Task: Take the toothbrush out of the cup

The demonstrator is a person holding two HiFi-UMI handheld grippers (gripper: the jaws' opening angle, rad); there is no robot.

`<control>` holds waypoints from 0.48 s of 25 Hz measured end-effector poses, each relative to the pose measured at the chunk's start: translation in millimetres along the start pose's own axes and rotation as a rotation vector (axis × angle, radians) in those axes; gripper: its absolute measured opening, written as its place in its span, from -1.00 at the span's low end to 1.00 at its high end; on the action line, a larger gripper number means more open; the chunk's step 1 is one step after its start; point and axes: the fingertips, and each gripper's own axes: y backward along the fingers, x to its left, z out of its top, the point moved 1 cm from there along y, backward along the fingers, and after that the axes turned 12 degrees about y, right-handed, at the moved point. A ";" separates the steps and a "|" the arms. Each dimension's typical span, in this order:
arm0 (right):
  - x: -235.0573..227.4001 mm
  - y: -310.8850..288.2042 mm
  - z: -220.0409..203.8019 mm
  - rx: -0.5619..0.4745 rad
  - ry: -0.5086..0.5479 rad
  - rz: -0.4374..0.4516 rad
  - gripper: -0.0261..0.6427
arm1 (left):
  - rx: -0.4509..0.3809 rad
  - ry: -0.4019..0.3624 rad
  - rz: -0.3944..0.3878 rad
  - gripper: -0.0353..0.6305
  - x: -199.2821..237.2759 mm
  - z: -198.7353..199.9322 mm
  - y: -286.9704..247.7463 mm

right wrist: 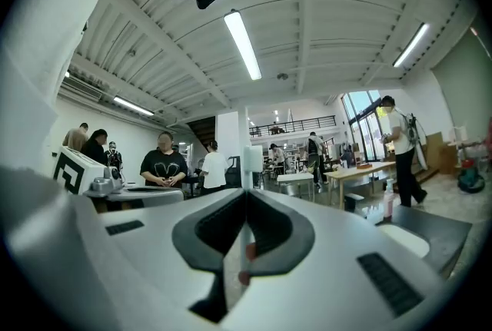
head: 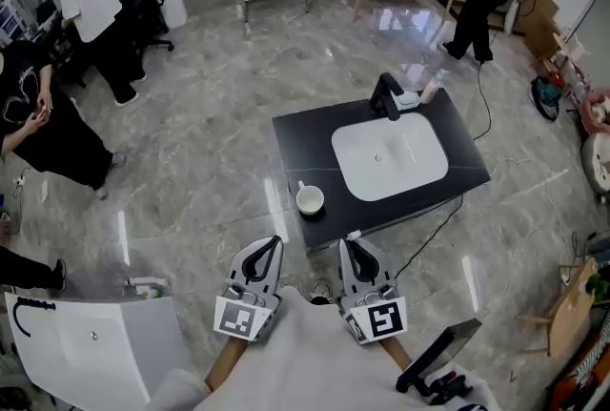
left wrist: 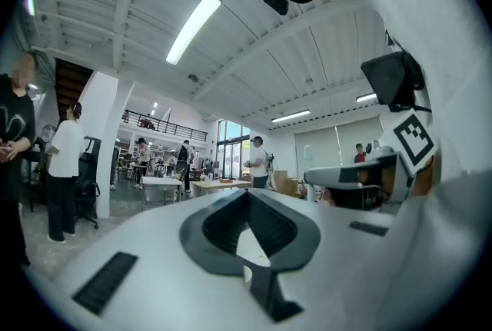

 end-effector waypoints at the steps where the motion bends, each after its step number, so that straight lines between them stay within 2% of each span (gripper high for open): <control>1: -0.2 4.0 -1.5 0.006 -0.007 -0.007 -0.88 | 0.005 -0.007 -0.009 -0.91 -1.3 -1.9 0.1; 3: -0.8 9.1 -4.2 0.014 -0.009 -0.014 -0.88 | -0.004 -0.014 -0.031 -0.91 -4.4 -2.9 -0.9; 6: -3.7 10.5 -6.2 0.016 -0.003 -0.026 -0.88 | -0.021 0.071 -0.018 -0.91 -6.3 -2.2 -4.2; 7: -5.1 10.2 -6.5 0.013 -0.003 -0.032 -0.88 | -0.018 0.062 -0.022 -0.91 -6.4 -2.0 -5.3; 10: -7.5 9.7 -7.8 0.009 -0.006 -0.044 -0.88 | 0.004 -0.028 -0.052 -0.91 -7.0 -3.3 -7.3; 12: -8.0 10.2 -8.3 0.010 -0.006 -0.043 -0.88 | 0.007 -0.011 -0.044 -0.91 -7.6 -2.7 -8.9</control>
